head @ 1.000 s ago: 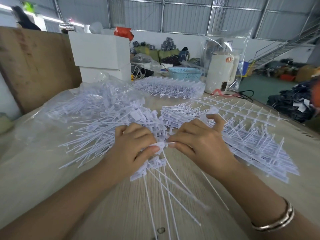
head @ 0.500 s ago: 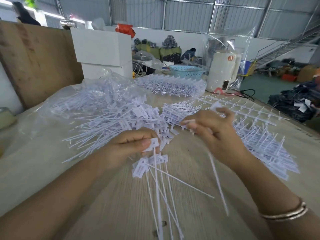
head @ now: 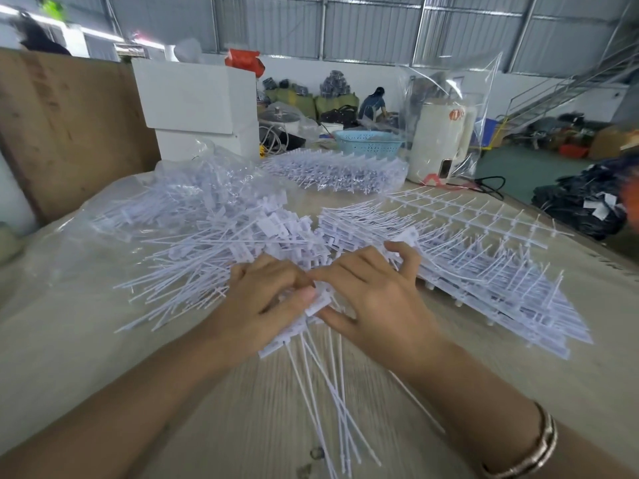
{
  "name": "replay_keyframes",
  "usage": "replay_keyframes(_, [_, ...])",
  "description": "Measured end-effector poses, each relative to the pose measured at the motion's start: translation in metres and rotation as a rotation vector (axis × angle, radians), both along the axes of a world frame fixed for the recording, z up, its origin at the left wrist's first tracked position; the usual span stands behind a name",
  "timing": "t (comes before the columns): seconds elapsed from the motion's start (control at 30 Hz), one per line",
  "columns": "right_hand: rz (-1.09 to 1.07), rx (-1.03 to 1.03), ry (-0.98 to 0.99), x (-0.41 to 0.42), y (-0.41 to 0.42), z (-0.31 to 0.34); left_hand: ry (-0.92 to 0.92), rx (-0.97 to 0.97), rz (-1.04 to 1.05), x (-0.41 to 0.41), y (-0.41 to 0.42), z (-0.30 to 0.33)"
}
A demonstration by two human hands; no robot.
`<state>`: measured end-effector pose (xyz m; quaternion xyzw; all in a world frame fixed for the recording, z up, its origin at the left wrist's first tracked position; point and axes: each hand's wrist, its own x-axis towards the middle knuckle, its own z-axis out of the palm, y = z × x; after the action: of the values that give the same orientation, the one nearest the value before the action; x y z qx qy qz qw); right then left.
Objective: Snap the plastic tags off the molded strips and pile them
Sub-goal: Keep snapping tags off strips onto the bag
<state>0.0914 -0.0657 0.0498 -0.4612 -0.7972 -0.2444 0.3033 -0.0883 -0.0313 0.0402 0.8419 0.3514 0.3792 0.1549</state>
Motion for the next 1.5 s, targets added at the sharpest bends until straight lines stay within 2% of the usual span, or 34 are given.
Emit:
replay_keyframes(0.07, [0.018,-0.031,0.003,0.0,0.0,0.001,0.026,0.016,-0.04,0.009,-0.001,-0.004])
replay_keyframes(0.17, [0.079,-0.092,0.074,0.012,-0.002,0.009,-0.096,-0.003,-0.086,0.009,0.002,-0.003])
replay_keyframes(0.23, [0.065,-0.05,0.146,0.025,-0.002,0.016,-0.233,-0.149,-0.11,0.004,0.004,-0.001])
replay_keyframes(0.33, [-0.073,0.019,0.293,0.041,0.0,0.023,-0.448,-0.389,-0.183,0.0,0.005,-0.002])
replay_keyframes(0.43, [-0.126,-0.002,0.361,0.047,0.002,0.023,-0.558,-0.455,-0.259,0.0,0.006,-0.002])
replay_keyframes(0.53, [-0.042,-0.049,0.309,0.047,0.003,0.022,-0.575,-0.51,-0.312,-0.004,0.009,0.0])
replay_keyframes(0.63, [0.067,-0.178,0.15,0.046,0.001,0.019,-0.484,-0.565,-0.314,-0.006,0.012,-0.004])
replay_keyframes(0.77, [0.167,-0.333,-0.027,0.028,-0.002,0.004,-0.345,-0.462,-0.282,-0.007,0.014,-0.01])
replay_keyframes(0.93, [0.123,-0.281,-0.082,0.014,0.006,-0.008,-0.185,-0.256,-0.18,-0.015,0.02,-0.008])
replay_keyframes(1.03, [0.149,-0.236,-0.05,0.015,0.009,-0.009,-0.002,-0.133,-0.124,-0.019,0.024,-0.01])
replay_keyframes(1.13, [0.168,-0.265,0.016,0.019,0.013,-0.012,0.184,-0.095,-0.111,-0.018,0.024,-0.014])
replay_keyframes(1.33, [0.371,-0.46,0.36,0.021,0.019,-0.016,0.231,0.024,-0.068,-0.015,0.021,-0.011])
replay_keyframes(1.43, [0.383,-0.538,0.422,0.019,0.021,-0.015,0.313,0.105,-0.041,-0.016,0.02,-0.009])
replay_keyframes(1.5, [0.416,-0.597,0.494,0.017,0.02,-0.016,0.293,0.089,-0.06,-0.016,0.019,-0.009])
